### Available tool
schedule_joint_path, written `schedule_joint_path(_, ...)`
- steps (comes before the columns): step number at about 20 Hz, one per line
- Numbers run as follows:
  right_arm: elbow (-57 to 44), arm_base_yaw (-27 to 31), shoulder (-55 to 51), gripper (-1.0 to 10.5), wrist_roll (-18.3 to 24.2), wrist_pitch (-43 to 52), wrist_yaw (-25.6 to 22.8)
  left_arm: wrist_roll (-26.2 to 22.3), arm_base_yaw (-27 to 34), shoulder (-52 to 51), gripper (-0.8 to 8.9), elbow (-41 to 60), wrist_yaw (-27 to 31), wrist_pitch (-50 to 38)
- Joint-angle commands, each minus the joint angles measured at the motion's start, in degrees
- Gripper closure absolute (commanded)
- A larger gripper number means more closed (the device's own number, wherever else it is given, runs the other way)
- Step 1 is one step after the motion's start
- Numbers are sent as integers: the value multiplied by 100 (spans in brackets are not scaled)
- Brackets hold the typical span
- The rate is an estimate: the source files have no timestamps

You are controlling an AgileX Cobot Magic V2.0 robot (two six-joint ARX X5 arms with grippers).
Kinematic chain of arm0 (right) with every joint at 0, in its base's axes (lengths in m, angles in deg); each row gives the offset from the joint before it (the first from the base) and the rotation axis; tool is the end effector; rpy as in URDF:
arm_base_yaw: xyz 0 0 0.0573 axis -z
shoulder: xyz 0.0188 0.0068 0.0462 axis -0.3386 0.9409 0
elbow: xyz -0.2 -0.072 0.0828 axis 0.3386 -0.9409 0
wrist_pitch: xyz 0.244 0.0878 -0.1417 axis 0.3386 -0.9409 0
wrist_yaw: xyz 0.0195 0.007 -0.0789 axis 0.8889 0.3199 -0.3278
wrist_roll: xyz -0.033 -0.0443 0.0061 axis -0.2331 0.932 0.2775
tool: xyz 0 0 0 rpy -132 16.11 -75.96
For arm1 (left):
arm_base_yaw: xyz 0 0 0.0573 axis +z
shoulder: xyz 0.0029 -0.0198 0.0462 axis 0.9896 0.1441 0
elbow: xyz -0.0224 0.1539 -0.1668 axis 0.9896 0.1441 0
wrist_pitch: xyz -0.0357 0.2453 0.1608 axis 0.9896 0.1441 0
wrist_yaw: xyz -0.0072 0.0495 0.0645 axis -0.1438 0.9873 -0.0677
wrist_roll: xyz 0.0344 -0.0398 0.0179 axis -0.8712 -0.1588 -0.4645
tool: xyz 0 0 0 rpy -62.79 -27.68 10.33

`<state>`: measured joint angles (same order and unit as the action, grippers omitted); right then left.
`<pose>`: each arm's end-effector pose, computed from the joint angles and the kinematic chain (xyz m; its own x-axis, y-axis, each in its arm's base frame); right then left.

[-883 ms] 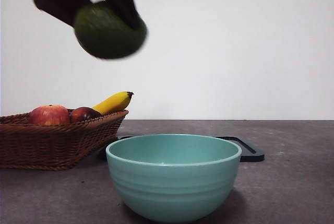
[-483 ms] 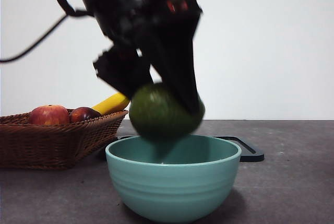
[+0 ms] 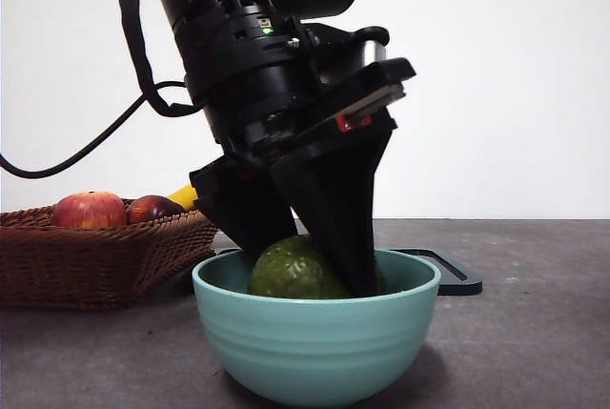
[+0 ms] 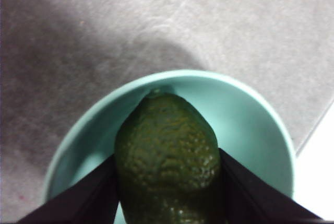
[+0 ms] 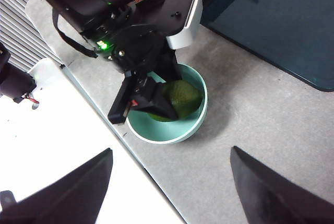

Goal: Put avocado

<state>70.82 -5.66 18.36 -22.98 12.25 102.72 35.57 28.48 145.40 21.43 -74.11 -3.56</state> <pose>0.1583 0.0928 0.3015 0.3460 0.7151 -0.6074 -0.6831 0.6358 0.3594 0.2140 -0.2973 0.1364 0.0416 -0.3990 -0.9160 0.7865 0.5785 -0.2163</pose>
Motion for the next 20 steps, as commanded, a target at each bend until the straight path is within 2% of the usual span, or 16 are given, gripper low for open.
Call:
schedule_joint_path(1,90,-28,37,587,-52,35,-4,-28,-85,92,496,-98,9,4)
schedule_joint_path(3,90,-28,37,587,-52,35,-4,-28,-85,92,471,-98,9,26)
schedule_joint_path(11,90,-28,37,587,-52,35,-4,15,-81,-13,472,-101,2,22)
schedule_joint_path(15,90,-28,37,587,-52,37,-7,15,22,-448,472,-101,4,13)
schedule_joint_path(20,90,-28,48,587,-52,37,-13,24,494,-1272,472,-101,4,0)
